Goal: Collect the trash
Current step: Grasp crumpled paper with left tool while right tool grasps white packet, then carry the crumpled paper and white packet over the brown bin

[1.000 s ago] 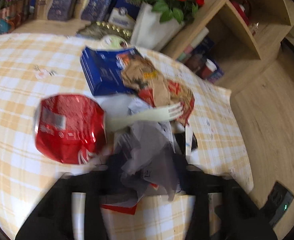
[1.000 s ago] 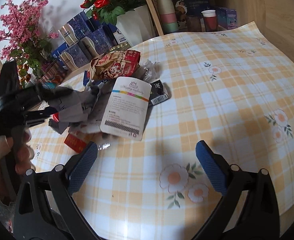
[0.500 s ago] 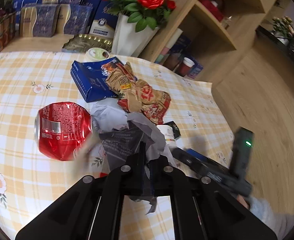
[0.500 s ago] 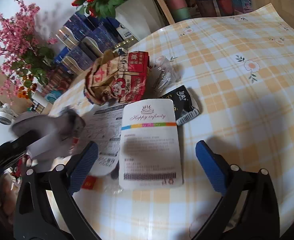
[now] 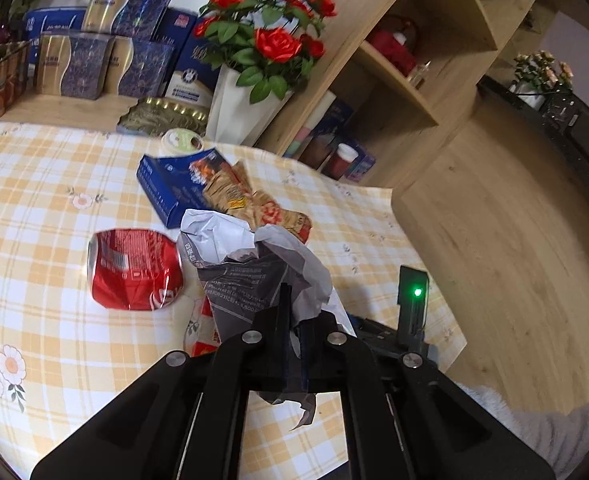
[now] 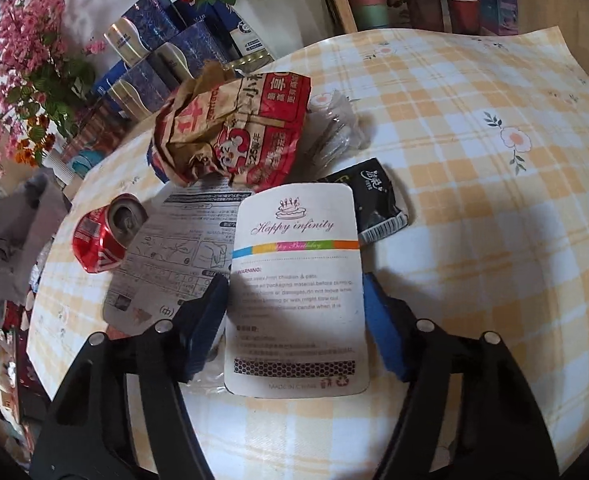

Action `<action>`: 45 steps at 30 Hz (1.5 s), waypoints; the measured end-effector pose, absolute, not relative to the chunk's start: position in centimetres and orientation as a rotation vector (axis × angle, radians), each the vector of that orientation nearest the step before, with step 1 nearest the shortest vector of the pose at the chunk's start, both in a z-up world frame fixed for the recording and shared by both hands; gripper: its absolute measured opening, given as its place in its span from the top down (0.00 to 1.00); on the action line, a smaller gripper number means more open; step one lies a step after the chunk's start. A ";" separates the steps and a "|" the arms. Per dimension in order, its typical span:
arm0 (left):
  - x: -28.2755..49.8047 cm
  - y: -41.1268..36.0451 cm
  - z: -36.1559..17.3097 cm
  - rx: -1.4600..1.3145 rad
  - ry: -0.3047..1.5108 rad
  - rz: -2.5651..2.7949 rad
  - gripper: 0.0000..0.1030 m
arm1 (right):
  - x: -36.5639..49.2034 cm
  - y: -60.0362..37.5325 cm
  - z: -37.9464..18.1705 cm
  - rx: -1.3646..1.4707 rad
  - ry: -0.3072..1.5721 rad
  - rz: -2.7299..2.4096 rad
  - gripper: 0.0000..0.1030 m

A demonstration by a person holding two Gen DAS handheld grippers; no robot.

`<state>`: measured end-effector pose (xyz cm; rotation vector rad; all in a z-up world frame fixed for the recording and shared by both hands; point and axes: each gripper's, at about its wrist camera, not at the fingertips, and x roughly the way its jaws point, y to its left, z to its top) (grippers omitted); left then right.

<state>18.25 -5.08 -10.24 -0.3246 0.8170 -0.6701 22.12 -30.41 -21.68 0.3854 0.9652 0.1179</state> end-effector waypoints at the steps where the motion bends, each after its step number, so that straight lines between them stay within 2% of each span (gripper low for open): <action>1: 18.1 -5.0 -9.7 -0.327 0.806 -0.676 0.96 | 21.9 -30.4 -21.4 0.381 0.957 0.118 0.35; 10: 16.2 -3.4 -7.6 -0.333 0.755 -0.675 0.96 | 18.9 -30.7 -18.9 0.394 0.896 0.106 0.35; 26: 8.5 -0.3 -8.3 -0.291 0.778 -0.698 0.96 | 12.0 -28.7 -14.8 0.383 0.824 0.160 0.35; 45: -2.5 -0.4 -13.8 -0.142 0.906 -0.785 0.96 | 1.4 -26.3 -12.1 0.370 0.743 0.208 0.35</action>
